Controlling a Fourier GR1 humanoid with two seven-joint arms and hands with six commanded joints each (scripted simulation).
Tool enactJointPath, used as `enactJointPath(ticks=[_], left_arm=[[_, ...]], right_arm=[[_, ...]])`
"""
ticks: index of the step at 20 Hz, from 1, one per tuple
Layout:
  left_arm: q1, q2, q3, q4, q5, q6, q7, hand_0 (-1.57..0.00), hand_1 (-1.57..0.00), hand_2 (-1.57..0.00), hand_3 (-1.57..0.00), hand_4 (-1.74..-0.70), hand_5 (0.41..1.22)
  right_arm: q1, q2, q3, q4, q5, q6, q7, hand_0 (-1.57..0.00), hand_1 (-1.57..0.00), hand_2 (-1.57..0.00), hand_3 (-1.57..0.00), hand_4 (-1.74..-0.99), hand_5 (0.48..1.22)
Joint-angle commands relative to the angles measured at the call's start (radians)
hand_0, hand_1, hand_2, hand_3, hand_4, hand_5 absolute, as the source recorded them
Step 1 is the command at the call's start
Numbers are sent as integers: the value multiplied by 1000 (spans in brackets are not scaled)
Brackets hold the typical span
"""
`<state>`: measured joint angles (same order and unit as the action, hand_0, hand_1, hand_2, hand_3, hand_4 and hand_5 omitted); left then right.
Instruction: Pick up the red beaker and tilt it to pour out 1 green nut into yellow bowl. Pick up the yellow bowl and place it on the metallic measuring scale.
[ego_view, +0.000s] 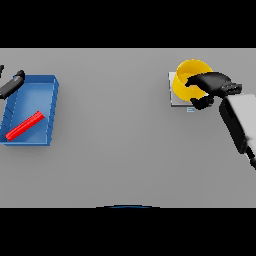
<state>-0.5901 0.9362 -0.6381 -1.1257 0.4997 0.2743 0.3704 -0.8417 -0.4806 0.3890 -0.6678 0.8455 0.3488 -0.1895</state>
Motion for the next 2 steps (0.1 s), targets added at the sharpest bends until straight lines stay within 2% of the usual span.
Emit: enactJointPath(ticks=[1,2], left_arm=[[-7,-4,-1,6,-2,-3,5,1,1,1,1,-720,694],[-2,-4,1,5,2,-6,-2,1,1,1,1,-720,693]], right_arm=[[10,-3,2,-8,-1,2,-3,-49,-79,-129,-297,-1412,771],[10,-8,1,-11,-2,8,-2,-39,-63,-103,-272,-1410,759]])
